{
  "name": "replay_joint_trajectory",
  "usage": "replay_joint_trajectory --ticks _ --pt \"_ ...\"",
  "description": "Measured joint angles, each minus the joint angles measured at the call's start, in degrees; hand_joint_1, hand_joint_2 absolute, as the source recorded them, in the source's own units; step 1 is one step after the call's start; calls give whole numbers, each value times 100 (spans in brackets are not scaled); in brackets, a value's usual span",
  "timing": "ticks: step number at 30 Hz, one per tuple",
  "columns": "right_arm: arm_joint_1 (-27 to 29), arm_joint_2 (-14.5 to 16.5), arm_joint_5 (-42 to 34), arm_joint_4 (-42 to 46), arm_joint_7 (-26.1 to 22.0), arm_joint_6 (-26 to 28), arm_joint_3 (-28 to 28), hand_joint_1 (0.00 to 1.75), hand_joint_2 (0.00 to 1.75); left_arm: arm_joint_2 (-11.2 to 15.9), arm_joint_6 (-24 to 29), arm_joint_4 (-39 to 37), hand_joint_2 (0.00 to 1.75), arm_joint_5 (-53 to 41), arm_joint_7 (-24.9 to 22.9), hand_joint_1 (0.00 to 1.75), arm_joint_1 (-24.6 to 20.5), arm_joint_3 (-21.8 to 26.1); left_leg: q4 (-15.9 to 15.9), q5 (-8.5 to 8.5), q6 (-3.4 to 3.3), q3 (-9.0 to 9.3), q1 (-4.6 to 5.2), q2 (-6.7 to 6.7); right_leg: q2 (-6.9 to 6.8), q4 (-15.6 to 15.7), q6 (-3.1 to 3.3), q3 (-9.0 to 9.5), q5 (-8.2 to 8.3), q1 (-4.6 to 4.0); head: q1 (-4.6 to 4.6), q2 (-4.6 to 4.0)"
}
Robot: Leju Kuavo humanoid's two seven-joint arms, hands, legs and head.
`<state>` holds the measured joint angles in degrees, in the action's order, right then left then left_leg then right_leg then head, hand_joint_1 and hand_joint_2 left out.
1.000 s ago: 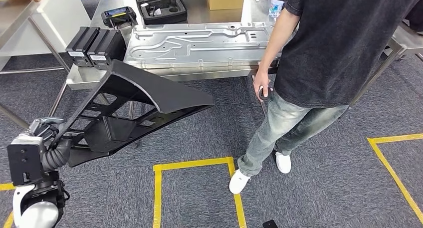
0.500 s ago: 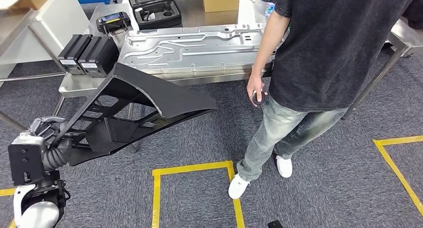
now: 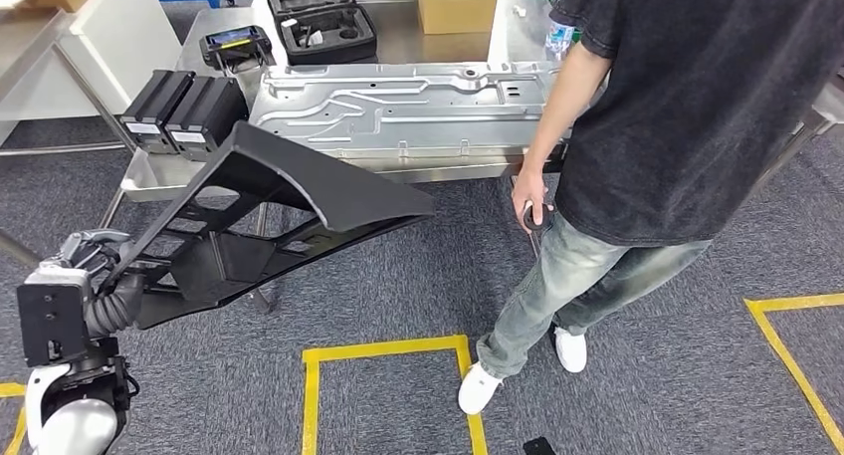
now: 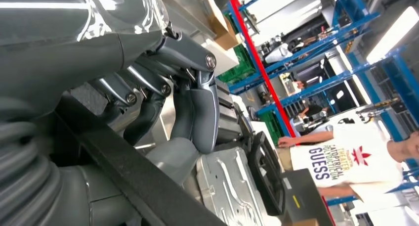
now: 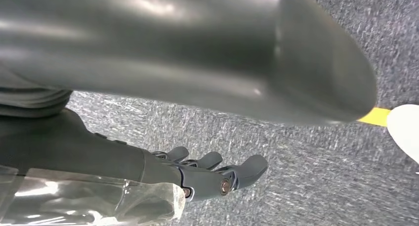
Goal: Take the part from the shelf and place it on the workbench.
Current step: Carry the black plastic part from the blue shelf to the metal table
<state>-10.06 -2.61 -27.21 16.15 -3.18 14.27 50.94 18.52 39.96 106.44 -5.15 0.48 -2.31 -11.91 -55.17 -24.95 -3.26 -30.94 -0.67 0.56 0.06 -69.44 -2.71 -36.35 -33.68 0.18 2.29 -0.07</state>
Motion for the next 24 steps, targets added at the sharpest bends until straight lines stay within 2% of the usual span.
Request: replay_joint_trajectory --ticks 1,2,3,5,6,8,9,11,12,13,15,16,17,18,20,21,22,24 --pt "8 0 0 0 1 -3 0 0 0 1 0 0 175 -1 -7 175 1 -7 0 -36 -5 35 2 6 0 -249 -5 -208 -46 0 -1 0" --pt "16 0 0 0 1 -4 0 0 0 1 0 0 175 -5 -17 175 1 -13 0 -79 -3 85 2 15 -1 -290 -1 -322 21 0 -1 0" --pt "22 -1 0 0 1 -4 -1 0 0 1 0 0 175 -18 -32 175 -1 -17 1 -126 5 148 1 24 -1 -98 11 -322 203 -1 -2 0" --pt "23 -5 2 0 -1 -7 -1 0 0 1 0 0 175 -71 -77 175 -18 -23 15 -224 31 301 -6 39 1 712 64 -92 764 -16 -2 0" --pt "18 -8 4 0 0 -11 -1 0 0 2 0 -1 175 -109 -108 175 -29 -29 34 -265 54 364 -7 46 2 1057 95 25 926 -36 -4 0" --pt "10 -10 6 0 0 -25 -1 0 0 8 0 -2 175 -197 -182 175 -49 -41 85 -302 120 449 -6 58 8 1404 172 154 1052 -75 -13 0" --pt "7 -10 4 0 0 -34 -1 0 0 14 0 -3 175 -242 -215 175 -53 -48 102 -293 156 479 4 63 11 1440 206 194 1030 -79 -16 0" --pt "2 1 -4 0 -4 -50 -1 0 0 33 0 -5 175 -316 -262 175 -69 -58 13 -302 203 504 7 49 11 1538 276 320 1105 -44 -14 1" --pt "-9 7 -15 0 -6 -57 -1 0 0 45 0 -5 175 -355 -284 175 -88 -61 -160 -360 227 431 5 40 8 1555 302 381 1095 -26 -5 1" --pt "-21 14 -28 0 -12 -62 -2 0 0 58 0 -5 175 -397 -314 175 -105 -61 -460 -473 249 272 -5 31 7 1570 323 427 1079 -12 4 1" --pt "-30 26 -69 0 -40 -74 -4 0 0 80 0 -5 175 -483 -391 175 -117 -59 -1223 -769 296 -210 -23 27 9 1572 345 473 1023 -10 20 0" --pt "-19 38 -91 0 -62 -79 -4 0 0 89 0 -6 175 -508 -433 175 -111 -57 -1489 -873 313 -425 -35 25 12 1572 340 496 992 -9 22 0" --pt "-2 58 -121 0 -88 -85 -4 0 0 98 -1 -7 175 -524 -473 175 -105 -54 -1551 -859 335 -552 -50 22 16 1571 329 527 959 -6 25 0" --pt "16 85 -151 0 -117 -92 -4 0 0 109 -1 -7 175 -534 -513 175 -103 -49 -1388 -706 363 -570 -67 16 20 1570 311 568 922 1 26 0" --pt "38 137 -202 0 -174 -111 -5 0 0 137 0 -8 175 -548 -577 175 -104 -35 -597 -142 420 -363 -107 -13 25 1569 253 665 841 17 28 0" --pt "38 157 -219 0 -196 -119 -6 0 0 150 0 -10 175 -558 -608 175 -108 -29 -244 36 417 -262 -103 -28 25 1567 219 700 807 18 30 -1" --pt "35 170 -235 0 -209 -122 -9 0 0 163 0 -12 175 -572 -637 175 -112 -26 -25 145 384 -193 -91 -40 25 1567 183 713 775 14 28 -1" --pt "31 195 -261 0 -215 -123 -13 0 0 188 1 -16 175 -608 -686 175 -114 -21 52 133 258 -180 -53 -41 19 1557 115 727 742 1 21 -1"
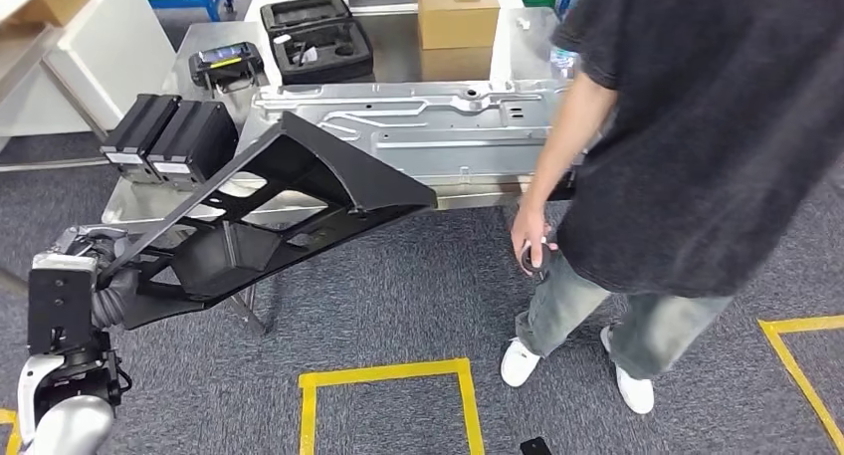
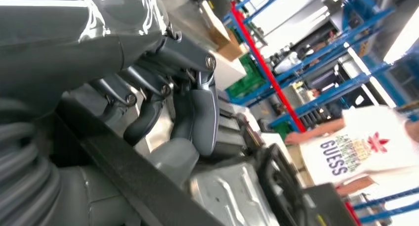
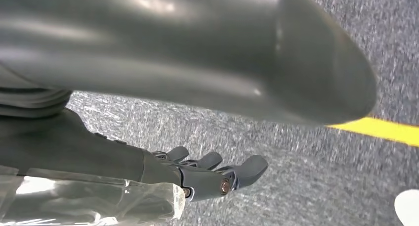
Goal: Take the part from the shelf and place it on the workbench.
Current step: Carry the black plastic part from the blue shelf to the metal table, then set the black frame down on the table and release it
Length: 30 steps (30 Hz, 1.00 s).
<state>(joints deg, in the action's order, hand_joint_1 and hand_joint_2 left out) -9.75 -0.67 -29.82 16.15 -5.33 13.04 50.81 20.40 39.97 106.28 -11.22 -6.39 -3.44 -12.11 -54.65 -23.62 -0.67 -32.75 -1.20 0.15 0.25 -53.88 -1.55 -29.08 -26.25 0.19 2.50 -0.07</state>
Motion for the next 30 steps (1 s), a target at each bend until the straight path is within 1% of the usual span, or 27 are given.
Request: replay_joint_trajectory --ticks 1,2,3,4,6,7,8,9,10,12,13,14,15,16,17,18,19,20,22,23,24,25,26,27,28,29,30 --pt "0 10 -11 0 -1 -1 -2 0 0 14 0 0 175 -14 -15 175 -1 2 0 23 -58 34 -2 8 -3 -30 -29 0 -14 4 -5 1" --pt "-1 20 -18 0 -6 -1 -3 0 0 27 1 0 175 -21 -20 175 -6 6 11 18 -106 75 -6 14 -5 -127 -53 -21 -20 11 -8 1" --pt "-7 29 -20 0 -12 -1 -4 0 0 37 1 0 175 -22 -23 175 -19 8 19 1 -148 132 -9 16 -5 -320 -69 -112 -44 18 -14 1" --pt "-13 36 -22 0 -17 -1 -5 0 0 45 1 1 175 -22 -23 175 -32 9 29 -28 -182 191 -12 16 -6 -637 -85 -289 -107 25 -20 1" --pt "-13 51 -25 0 -21 -3 -6 0 0 51 1 0 175 -16 -23 175 -47 7 33 -113 -231 278 6 12 -7 -1440 -104 -822 -356 26 -31 1" --pt "-5 56 -27 0 -20 -7 -6 0 0 51 0 -1 175 -11 -20 175 -49 5 34 -159 -242 323 20 16 -7 -1747 -104 -1076 -475 24 -32 1" --pt "3 59 -28 0 -20 -11 -7 0 0 51 0 -1 175 -8 -11 175 -50 3 34 -206 -248 374 37 23 -7 -1876 -92 -1246 -516 18 -33 1" --pt "8 59 -31 0 -21 -13 -8 0 0 51 0 -3 175 -5 4 175 -56 1 35 -254 -249 433 52 29 -6 -1793 -65 -1308 -440 4 -33 1" --pt "7 56 -33 0 -28 -8 -11 0 0 51 0 -5 175 -5 20 175 -74 -4 36 -305 -250 501 63 36 -5 -1501 -23 -1260 -243 -20 -34 1" --pt "0 31 -47 -1 -52 28 -19 0 0 50 -1 -23 175 -25 39 175 -151 -27 44 -413 -236 619 74 46 5 -643 107 -1004 335 -104 -33 1" --pt "-7 15 -57 -2 -69 48 -24 0 0 49 -3 -43 175 -60 29 175 -208 -45 60 -462 -215 662 76 55 12 -320 149 -896 516 -144 -34 1" --pt "-17 0 -68 -2 -81 64 -29 0 0 48 -7 -68 175 -98 4 175 -272 -65 86 -499 -185 696 76 65 19 -127 180 -831 623 -175 -37 1" --pt "-27 -9 -77 -2 -90 73 -37 0 0 48 -12 -99 175 -137 -27 175 -342 -87 90 -505 -150 737 84 76 24 -61 189 -808 623 -184 -38 1" --pt "-41 -14 -79 -2 -94 75 -49 0 0 48 -16 -133 175 -163 -65 175 -421 -109 104 -506 -120 769 86 82 21 -36 196 -765 599 -176 -40 1" --pt "-54 -18 -79 -2 -94 70 -62 0 0 48 -19 -174 175 -167 -96 175 -512 -132 61 -512 -97 785 84 77 21 -3 217 -707 602 -160 -40 1" --pt "-70 -22 -75 -2 -93 59 -74 0 0 50 -19 -220 175 -158 -118 175 -610 -153 -75 -523 -77 748 83 68 19 19 239 -646 586 -142 -36 1" --pt "-90 -25 -68 -2 -91 48 -81 0 0 54 -19 -271 175 -126 -137 175 -714 -170 -324 -579 -58 619 76 58 20 31 262 -584 563 -131 -31 1" --pt "-108 -24 -56 -2 -87 37 -84 0 0 61 -19 -333 175 -73 -147 175 -808 -189 -686 -679 -36 399 66 48 22 39 278 -543 533 -125 -26 1" --pt "-124 -12 -32 -2 -70 30 -85 0 0 78 -19 -470 175 72 -150 175 -952 -227 -1427 -979 10 -131 60 43 30 37 292 -475 451 -125 -16 1" --pt "-118 -4 -22 -2 -63 29 -85 0 0 86 -19 -545 175 142 -139 175 -1009 -247 -1603 -1091 29 -323 56 42 36 36 290 -420 400 -125 -13 1" --pt "-109 3 -17 -2 -56 28 -85 0 0 93 -20 -615 175 189 -125 175 -1066 -265 -1588 -1098 45 -425 50 40 40 36 284 -349 345 -125 -11 1" --pt "-105 9 -13 -2 -54 29 -85 0 0 101 -24 -677 175 220 -108 175 -1131 -282 -1369 -956 58 -432 43 37 43 35 274 -265 286 -124 -10 1" --pt "-105 13 -6 -2 -54 31 -85 0 0 106 -30 -733 175 237 -95 175 -1200 -299 -996 -672 70 -370 34 32 45 36 260 -178 225 -124 -10 1" --pt "-111 16 4 -2 -54 32 -85 0 0 110 -39 -786 175 249 -86 175 -1269 -316 -578 -314 68 -292 34 21 49 30 240 -100 166 -134 -9 1" --pt "-119 20 14 -2 -53 31 -85 0 0 111 -49 -841 175 268 -82 175 -1340 -334 -251 -59 40 -227 43 9 51 31 215 -48 117 -141 -9 1" --pt "-130 22 30 -1 -48 19 -84 0 0 112 -52 -894 175 287 -76 175 -1399 -354 -49 132 -5 -183 58 3 54 37 183 -21 73 -147 -9 1" --pt "-143 26 46 -1 -41 -8 -83 0 0 113 -53 -943 175 307 -67 175 -1454 -373 36 202 -60 -168 73 1 54 24 150 -8 48 -153 -9 1"
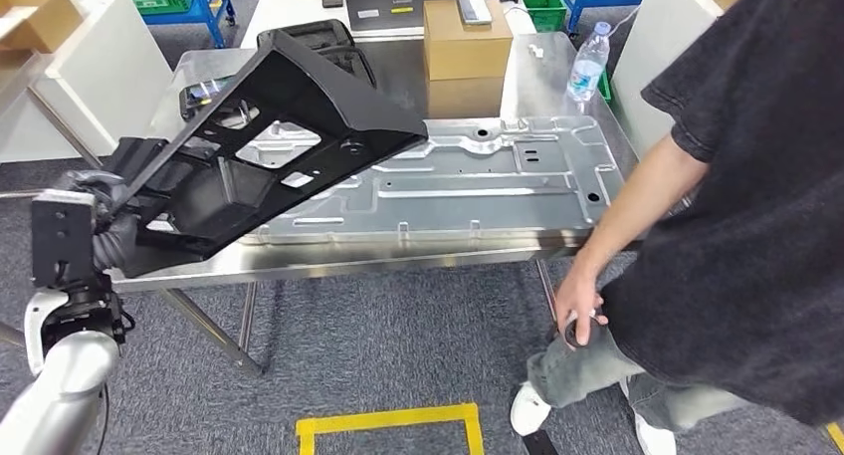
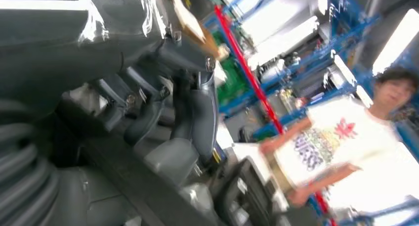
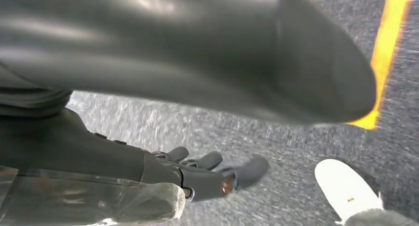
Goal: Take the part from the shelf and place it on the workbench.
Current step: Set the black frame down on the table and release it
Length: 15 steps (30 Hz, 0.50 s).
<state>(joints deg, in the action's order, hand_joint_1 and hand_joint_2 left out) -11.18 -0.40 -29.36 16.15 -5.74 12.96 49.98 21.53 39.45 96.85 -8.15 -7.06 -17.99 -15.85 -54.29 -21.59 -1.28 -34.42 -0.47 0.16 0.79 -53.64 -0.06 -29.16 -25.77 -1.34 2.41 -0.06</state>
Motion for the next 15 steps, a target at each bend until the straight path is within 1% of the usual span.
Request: replay_joint_trajectory --ticks 1,2,3,4,5,7,8,9,10,11,12,13,14,15 --pt "-14 4 13 1 9 -31 1 0 0 2 4 -43 175 16 12 175 -56 -21 0 -22 -59 24 4 10 -2 -4 -32 5 -16 4 -2 0" --pt "-28 6 28 1 22 -63 2 0 0 4 10 -75 175 31 31 175 -111 -40 13 3 -100 57 -3 20 -6 -40 -67 3 -35 9 -3 1" --pt "-42 8 38 1 32 -90 3 0 0 5 17 -105 175 53 55 175 -176 -56 26 -9 -138 94 -16 26 -11 -156 -95 -34 -53 16 -7 0" --pt "-57 9 46 1 43 -106 3 0 0 6 22 -134 175 83 80 175 -240 -69 31 -25 -174 139 -26 30 -13 -363 -122 -140 -106 29 -12 0" --pt "-66 11 55 1 51 -120 3 0 0 7 26 -164 175 119 109 175 -296 -81 37 -51 -202 178 -30 30 -17 -705 -152 -338 -202 46 -16 0" --pt "-69 22 78 1 60 -139 3 0 0 6 29 -235 175 193 163 175 -373 -109 38 -131 -235 256 -27 31 -17 -1500 -204 -866 -475 82 -20 -1" --pt "-64 28 90 1 62 -146 4 0 0 6 29 -267 175 225 186 175 -390 -126 38 -179 -235 305 -25 32 -18 -1756 -224 -1090 -575 96 -21 -1" --pt "-58 32 102 1 64 -152 4 0 0 6 29 -299 175 256 206 175 -404 -144 37 -230 -229 362 -24 34 -18 -1801 -229 -1216 -579 104 -21 -1" --pt "-56 34 111 1 66 -158 5 0 0 5 29 -329 175 285 220 175 -422 -162 39 -284 -221 430 -24 36 -18 -1624 -220 -1235 -457 106 -22 -1" --pt "-56 34 116 1 66 -161 5 0 0 5 29 -356 175 308 232 175 -447 -180 42 -341 -210 504 -24 38 -18 -1255 -195 -1156 -207 97 -23 -1" --pt "-57 33 122 1 67 -162 5 0 0 4 30 -385 175 330 244 175 -479 -196 45 -396 -196 576 -24 39 -18 -792 -150 -1033 129 79 -24 -1" --pt "-58 32 126 1 71 -163 5 0 0 3 31 -413 175 353 255 175 -512 -210 47 -451 -173 634 -20 43 -15 -394 -110 -920 403 56 -26 -1" --pt "-59 32 132 1 74 -164 5 0 0 2 32 -439 175 377 267 175 -543 -222 60 -498 -141 673 -16 48 -12 -124 -73 -837 592 32 -26 -1" --pt "-60 33 139 1 79 -164 5 0 0 0 33 -462 175 402 279 175 -567 -234 61 -522 -108 703 -11 53 -9 15 -37 -797 673 15 -28 -1"
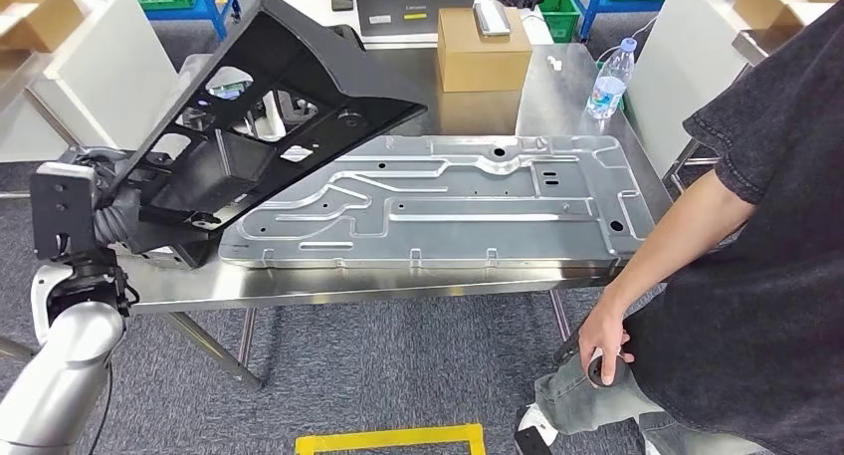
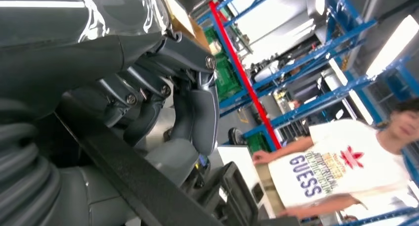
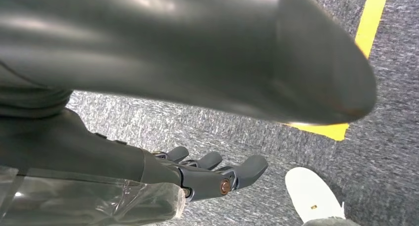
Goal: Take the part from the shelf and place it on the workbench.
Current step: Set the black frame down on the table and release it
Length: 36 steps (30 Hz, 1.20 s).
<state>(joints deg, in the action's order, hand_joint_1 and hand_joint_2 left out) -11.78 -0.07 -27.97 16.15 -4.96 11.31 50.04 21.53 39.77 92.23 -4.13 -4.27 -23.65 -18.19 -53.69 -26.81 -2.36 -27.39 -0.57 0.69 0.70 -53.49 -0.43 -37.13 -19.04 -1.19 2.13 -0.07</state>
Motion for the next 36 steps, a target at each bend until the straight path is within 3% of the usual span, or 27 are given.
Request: replay_joint_trajectory --ticks 2,4,5,7,9,10,11,12,14,15,17,24,36 --pt "-7 10 17 0 3 -4 1 0 0 -4 1 -28 175 42 20 175 -43 -23 13 -27 58 44 10 5 0 54 54 72 -29 8 -1 1" --pt "-23 20 29 0 -1 -8 2 0 0 -8 2 -46 175 70 40 175 -113 -52 -228 -96 95 -40 6 -5 -1 98 105 174 -55 39 4 1" --pt "-31 27 31 0 -2 -9 2 0 0 -8 2 -56 175 101 52 175 -154 -63 -524 -180 111 -204 -2 -10 0 111 122 216 -72 51 11 1" --pt "-37 43 36 0 -1 -12 2 0 0 -9 2 -79 175 220 91 175 -207 -91 -1309 -447 148 -698 -9 -14 6 110 147 261 -132 53 23 0" --pt "-25 64 41 0 1 -14 2 0 0 -9 -8 -110 175 359 134 175 -225 -123 -1701 -623 192 -1086 -23 -15 21 106 145 325 -208 54 27 0" --pt "-19 72 42 0 2 -14 2 0 0 -10 -24 -128 175 417 151 175 -246 -143 -1594 -534 215 -1139 -35 -16 29 104 136 374 -251 55 29 0" --pt "-17 79 43 0 2 -14 2 0 0 -11 -41 -142 175 462 163 175 -279 -164 -1292 -299 235 -1097 -52 -18 35 99 122 434 -297 56 29 0" --pt "-17 84 44 0 2 -15 2 0 0 -12 -61 -154 175 505 175 175 -321 -190 -861 49 255 -997 -74 -21 39 95 104 492 -346 55 30 0" --pt "-33 89 46 0 26 -45 2 0 0 -19 -100 -180 175 587 197 175 -405 -236 -181 508 231 -816 -75 -23 49 63 53 562 -430 41 27 0" --pt "-40 91 51 0 58 -76 3 0 0 -22 -124 -193 175 636 210 175 -438 -257 -34 604 192 -774 -66 -23 54 50 21 569 -466 36 25 0" --pt "-51 95 72 0 146 -137 3 0 0 -35 -163 -217 175 724 231 175 -507 -301 -31 609 114 -754 -47 -22 62 31 -18 559 -513 34 22 0" --pt "-72 111 99 0 205 -150 8 0 0 -110 -152 -323 175 810 242 175 -716 -449 -30 594 55 -766 -13 -16 62 54 20 565 -520 44 13 0" --pt "-123 159 192 0 190 -205 15 0 0 -279 -472 -687 175 847 231 175 -1144 -799 -28 600 40 -741 -4 -27 54 75 -48 583 -520 66 13 0"
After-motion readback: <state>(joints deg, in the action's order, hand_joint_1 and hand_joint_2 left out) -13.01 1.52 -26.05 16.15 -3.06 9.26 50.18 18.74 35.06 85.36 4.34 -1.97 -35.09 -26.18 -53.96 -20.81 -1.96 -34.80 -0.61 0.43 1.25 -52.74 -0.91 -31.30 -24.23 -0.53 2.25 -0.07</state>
